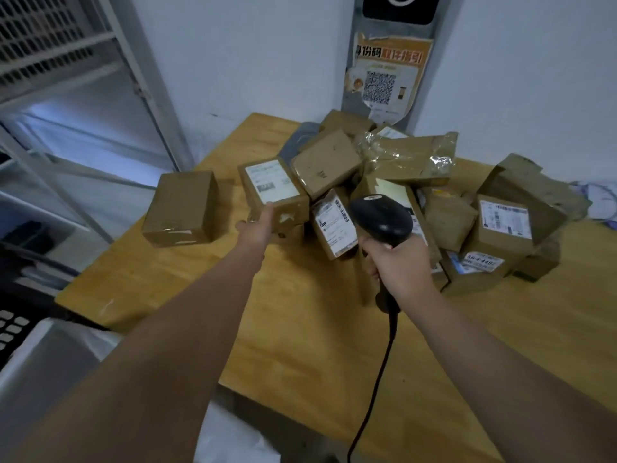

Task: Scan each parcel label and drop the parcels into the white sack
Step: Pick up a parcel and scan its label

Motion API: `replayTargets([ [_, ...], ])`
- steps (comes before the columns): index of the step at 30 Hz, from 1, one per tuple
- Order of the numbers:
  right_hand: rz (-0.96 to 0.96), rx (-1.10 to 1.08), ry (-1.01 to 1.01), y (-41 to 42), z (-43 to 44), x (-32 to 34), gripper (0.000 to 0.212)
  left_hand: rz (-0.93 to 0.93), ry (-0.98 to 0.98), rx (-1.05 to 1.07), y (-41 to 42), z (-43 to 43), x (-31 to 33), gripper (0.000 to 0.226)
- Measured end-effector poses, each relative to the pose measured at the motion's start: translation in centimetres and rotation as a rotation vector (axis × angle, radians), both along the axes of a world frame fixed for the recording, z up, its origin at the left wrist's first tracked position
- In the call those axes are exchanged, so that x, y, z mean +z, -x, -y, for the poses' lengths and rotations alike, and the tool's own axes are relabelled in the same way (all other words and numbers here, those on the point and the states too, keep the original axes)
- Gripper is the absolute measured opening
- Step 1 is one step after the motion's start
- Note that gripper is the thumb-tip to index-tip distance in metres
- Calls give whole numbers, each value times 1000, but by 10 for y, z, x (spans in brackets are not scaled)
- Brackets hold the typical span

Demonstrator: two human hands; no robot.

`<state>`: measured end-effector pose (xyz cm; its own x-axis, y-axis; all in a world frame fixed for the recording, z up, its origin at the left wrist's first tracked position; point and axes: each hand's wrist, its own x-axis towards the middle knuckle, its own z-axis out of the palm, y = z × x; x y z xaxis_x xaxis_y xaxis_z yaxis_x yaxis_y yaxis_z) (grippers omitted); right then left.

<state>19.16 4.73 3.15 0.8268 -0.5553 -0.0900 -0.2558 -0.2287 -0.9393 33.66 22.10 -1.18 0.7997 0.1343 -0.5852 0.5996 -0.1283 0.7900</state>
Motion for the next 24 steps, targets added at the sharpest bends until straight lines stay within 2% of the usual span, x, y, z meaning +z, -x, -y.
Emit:
replayTargets([
  [4, -24, 31, -27, -2, 5, -4, 13, -24, 103, 120, -12, 14, 2, 91],
  [10, -43, 72, 16, -3, 3, -8, 16, 19, 273, 185, -26, 7, -2, 62],
  [16, -125, 57, -82, -1, -7, -9, 18, 91, 220, 142, 1, -29, 7, 41],
  [20, -147, 89, -171, 6, -25, -13, 18, 133, 182, 29, 21, -60, 10, 52],
  [24, -49, 69, -249, 15, -45, -12, 15, 223, 149, -161, 48, -82, 12, 59],
])
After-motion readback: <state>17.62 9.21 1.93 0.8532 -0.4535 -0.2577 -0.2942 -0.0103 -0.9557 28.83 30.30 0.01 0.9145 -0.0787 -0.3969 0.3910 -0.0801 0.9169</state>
